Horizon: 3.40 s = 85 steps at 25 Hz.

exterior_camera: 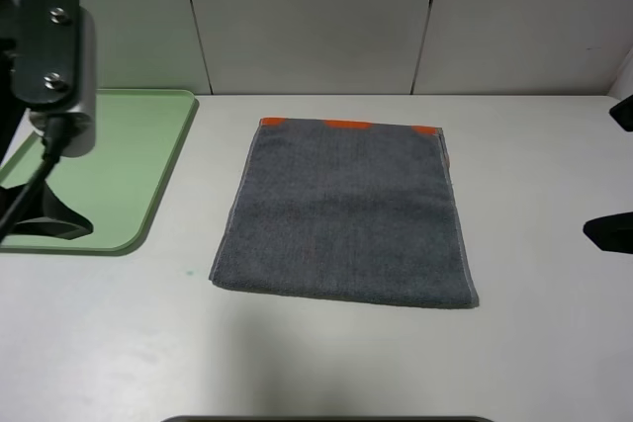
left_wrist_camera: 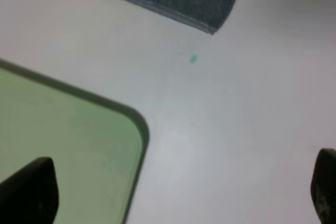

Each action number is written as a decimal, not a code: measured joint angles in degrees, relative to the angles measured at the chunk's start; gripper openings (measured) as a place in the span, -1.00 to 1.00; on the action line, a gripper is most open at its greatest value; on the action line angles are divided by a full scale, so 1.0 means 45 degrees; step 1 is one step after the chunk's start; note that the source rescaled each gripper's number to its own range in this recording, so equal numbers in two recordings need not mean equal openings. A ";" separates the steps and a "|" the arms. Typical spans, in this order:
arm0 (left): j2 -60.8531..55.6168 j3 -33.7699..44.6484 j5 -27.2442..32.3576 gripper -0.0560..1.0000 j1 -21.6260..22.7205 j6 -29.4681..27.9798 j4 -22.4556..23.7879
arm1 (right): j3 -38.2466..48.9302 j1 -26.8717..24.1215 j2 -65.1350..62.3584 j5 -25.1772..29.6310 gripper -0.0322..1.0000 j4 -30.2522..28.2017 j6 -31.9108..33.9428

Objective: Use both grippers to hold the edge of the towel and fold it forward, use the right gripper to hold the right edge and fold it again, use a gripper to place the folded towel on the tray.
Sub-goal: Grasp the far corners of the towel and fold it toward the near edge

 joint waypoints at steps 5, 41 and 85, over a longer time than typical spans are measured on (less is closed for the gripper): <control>0.1389 0.0000 -0.0884 0.92 0.0000 0.0577 0.0010 | 0.0000 0.0000 0.1414 -0.0554 1.00 0.0302 -0.0915; 0.6574 -0.0011 -0.4512 0.92 -0.0251 0.1770 -0.0002 | 0.2383 0.0000 0.8630 -0.5652 1.00 0.0934 -0.2678; 1.0348 -0.0172 -0.6699 0.90 -0.1928 0.2032 0.2094 | 0.2693 0.0672 0.8630 -0.6127 1.00 0.1707 -0.3545</control>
